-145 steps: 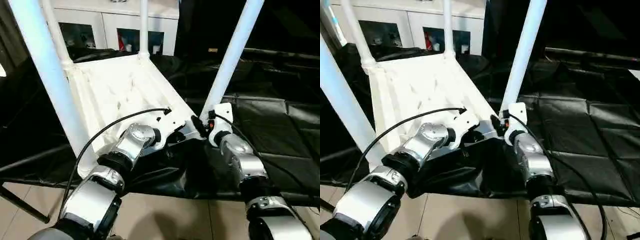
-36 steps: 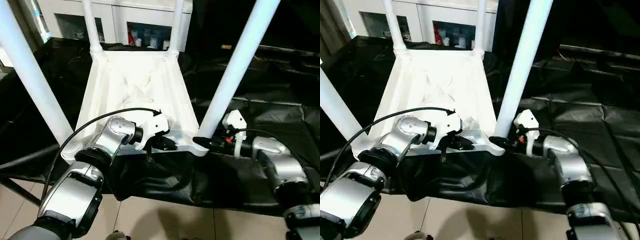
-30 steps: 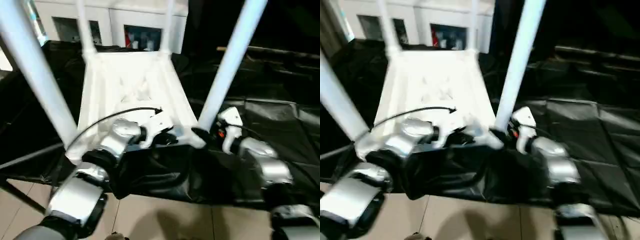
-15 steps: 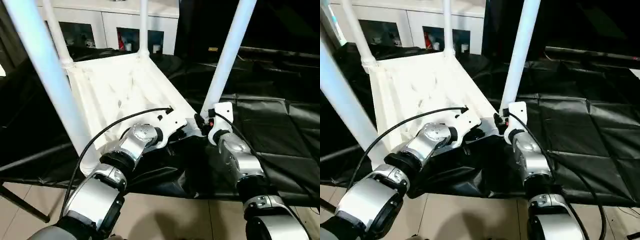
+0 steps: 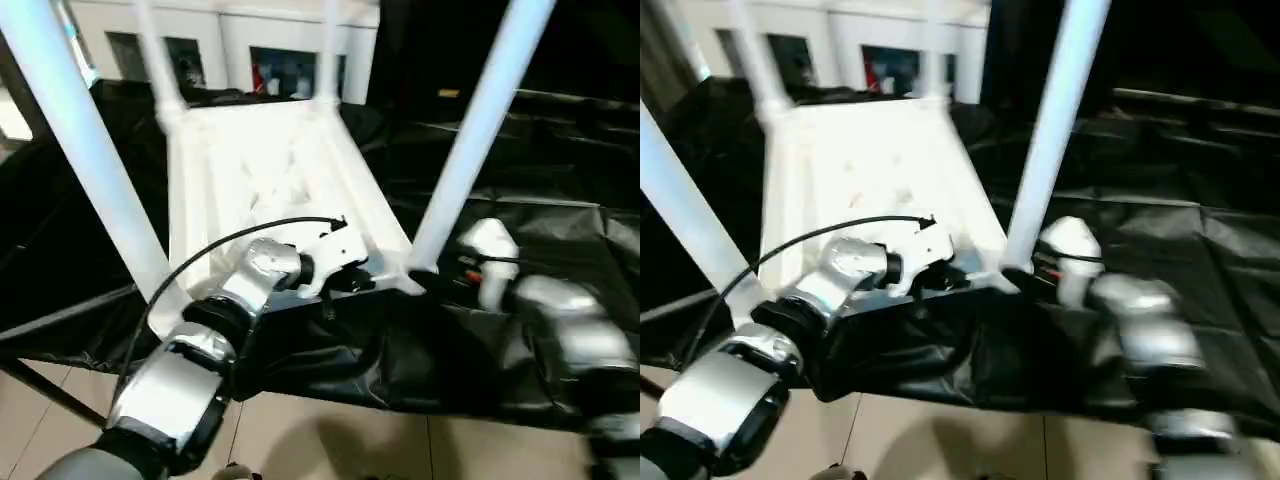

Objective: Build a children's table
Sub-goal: Rotate table base

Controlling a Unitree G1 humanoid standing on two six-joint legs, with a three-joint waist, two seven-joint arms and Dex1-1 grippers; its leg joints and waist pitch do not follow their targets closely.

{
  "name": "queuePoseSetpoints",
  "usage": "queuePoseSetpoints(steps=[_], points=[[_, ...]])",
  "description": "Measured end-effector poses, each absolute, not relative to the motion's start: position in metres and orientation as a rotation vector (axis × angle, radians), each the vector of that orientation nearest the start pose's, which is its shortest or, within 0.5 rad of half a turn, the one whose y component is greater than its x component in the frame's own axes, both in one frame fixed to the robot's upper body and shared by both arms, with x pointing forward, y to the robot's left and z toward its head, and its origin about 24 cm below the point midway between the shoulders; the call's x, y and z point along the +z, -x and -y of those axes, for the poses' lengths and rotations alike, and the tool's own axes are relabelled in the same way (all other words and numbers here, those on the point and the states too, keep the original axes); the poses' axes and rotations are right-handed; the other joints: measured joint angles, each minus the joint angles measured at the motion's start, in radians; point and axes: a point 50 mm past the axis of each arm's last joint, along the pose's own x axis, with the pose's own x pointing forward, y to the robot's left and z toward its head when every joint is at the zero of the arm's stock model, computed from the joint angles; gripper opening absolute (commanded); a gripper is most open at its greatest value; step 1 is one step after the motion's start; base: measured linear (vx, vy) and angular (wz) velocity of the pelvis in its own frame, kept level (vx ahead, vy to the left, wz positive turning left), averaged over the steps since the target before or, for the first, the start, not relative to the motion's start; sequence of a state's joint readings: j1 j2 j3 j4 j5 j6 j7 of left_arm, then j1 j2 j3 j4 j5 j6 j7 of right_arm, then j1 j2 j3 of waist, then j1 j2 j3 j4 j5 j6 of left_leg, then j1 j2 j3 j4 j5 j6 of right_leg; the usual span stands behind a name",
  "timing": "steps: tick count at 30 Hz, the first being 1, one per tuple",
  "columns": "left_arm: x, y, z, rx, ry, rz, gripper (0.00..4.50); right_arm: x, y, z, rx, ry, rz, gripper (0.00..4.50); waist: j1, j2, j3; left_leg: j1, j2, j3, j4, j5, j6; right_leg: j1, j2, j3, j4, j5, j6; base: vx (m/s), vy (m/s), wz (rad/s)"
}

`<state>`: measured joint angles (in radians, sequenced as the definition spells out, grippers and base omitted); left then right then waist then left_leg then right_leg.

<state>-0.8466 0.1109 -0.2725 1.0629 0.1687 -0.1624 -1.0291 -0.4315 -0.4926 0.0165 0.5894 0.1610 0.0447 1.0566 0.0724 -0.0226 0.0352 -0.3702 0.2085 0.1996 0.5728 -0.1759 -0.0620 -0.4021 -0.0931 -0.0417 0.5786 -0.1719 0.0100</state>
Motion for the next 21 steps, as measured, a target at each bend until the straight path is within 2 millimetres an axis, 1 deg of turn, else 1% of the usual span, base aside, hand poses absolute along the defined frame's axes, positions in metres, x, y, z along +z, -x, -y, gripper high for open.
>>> queuePoseSetpoints(steps=[2,4,8,16,21], points=[[0.051,-0.343,-0.066,-1.348,-0.478,-0.342,0.0,0.05,-0.303,0.223,0.945,0.179,-0.335,2.97,0.0,0.0,0.0,-0.001,0.0,0.001,0.0,0.0,0.0,-0.001,0.0,0.001,0.0,-0.001,-0.001,0.0,0.0,0.0],[0.052,-0.341,-0.072,-1.386,-0.476,-0.344,0.0,0.054,-0.301,0.231,0.978,0.179,-0.353,2.97,0.005,0.001,0.002,-0.002,0.0,0.002,0.002,-0.001,0.001,-0.002,0.0,0.001,0.0,-0.001,-0.001,0.0,0.0,0.0],[0.051,-0.34,-0.073,-1.408,-0.477,-0.348,0.0,0.059,-0.301,0.235,0.984,0.193,-0.345,2.97,0.014,0.0,0.002,-0.002,0.0,0.002,0.003,-0.001,0.001,-0.002,0.0,0.001,0.001,-0.001,-0.001,0.0,0.0,0.0],[0.052,-0.339,-0.073,-1.42,-0.475,-0.349,0.0,0.061,-0.299,0.239,1.012,0.209,-0.35,2.97,0.015,0.0,0.002,-0.002,0.0,0.002,0.003,-0.001,0.001,-0.002,-0.001,0.001,0.001,-0.001,-0.001,0.0,0.0,0.0],[0.052,-0.34,-0.071,-1.411,-0.487,-0.335,0.0,0.062,-0.288,0.24,1.076,0.226,-0.368,2.97,0.017,0.0,0.002,-0.003,0.0,0.002,0.004,-0.001,0.002,-0.002,-0.001,0.001,0.001,-0.001,-0.001,0.0,0.0,0.0]])
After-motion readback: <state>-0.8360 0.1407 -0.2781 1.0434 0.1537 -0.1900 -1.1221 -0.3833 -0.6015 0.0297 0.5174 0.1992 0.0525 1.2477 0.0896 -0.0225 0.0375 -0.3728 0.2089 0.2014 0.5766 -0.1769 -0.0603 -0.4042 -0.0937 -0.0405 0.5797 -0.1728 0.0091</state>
